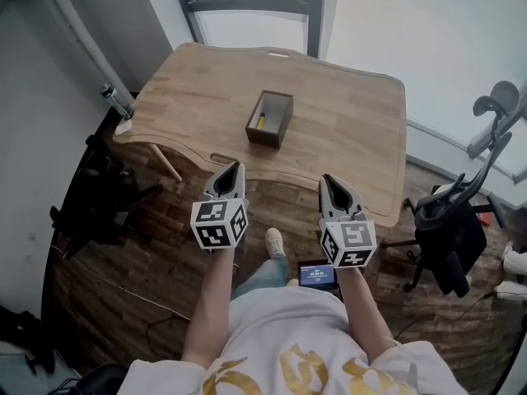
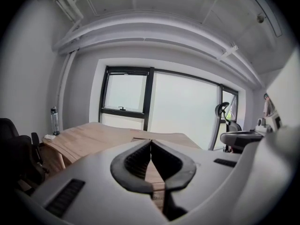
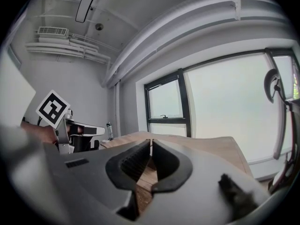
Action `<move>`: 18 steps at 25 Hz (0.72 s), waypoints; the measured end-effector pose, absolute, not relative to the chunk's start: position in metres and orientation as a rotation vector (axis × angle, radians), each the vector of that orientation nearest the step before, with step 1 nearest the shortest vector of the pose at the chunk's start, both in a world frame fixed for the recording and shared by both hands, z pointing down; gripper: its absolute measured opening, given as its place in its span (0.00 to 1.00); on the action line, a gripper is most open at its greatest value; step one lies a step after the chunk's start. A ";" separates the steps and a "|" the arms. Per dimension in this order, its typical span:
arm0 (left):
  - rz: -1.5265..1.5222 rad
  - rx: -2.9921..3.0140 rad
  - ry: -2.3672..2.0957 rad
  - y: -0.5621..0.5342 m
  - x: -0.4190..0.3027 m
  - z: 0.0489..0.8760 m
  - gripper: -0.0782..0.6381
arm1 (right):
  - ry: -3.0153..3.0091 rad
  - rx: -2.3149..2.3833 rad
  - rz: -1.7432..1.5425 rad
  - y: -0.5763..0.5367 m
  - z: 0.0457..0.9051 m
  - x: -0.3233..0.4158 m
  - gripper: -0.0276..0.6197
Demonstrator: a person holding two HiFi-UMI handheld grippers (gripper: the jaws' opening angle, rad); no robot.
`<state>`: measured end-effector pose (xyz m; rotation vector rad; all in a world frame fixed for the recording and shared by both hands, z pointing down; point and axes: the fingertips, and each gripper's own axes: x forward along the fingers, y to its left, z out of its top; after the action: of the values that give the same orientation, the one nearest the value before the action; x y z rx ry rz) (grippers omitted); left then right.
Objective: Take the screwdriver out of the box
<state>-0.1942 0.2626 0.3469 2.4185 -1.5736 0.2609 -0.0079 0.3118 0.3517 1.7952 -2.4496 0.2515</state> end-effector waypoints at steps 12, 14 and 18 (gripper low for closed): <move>0.326 2.365 -1.568 0.128 -0.167 0.388 0.13 | -2.390 1.762 0.275 0.186 0.379 0.020 0.09; 0.364 2.347 -1.574 0.105 -0.163 0.398 0.13 | -2.377 1.756 0.291 0.162 0.383 0.023 0.09; 0.411 2.298 -1.566 0.061 -0.160 0.417 0.13 | -2.362 1.731 0.316 0.119 0.392 0.023 0.09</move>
<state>-0.1601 0.0613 0.4172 2.2982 -1.5663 0.4106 0.0233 0.1188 0.3918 1.7314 -2.3617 0.3163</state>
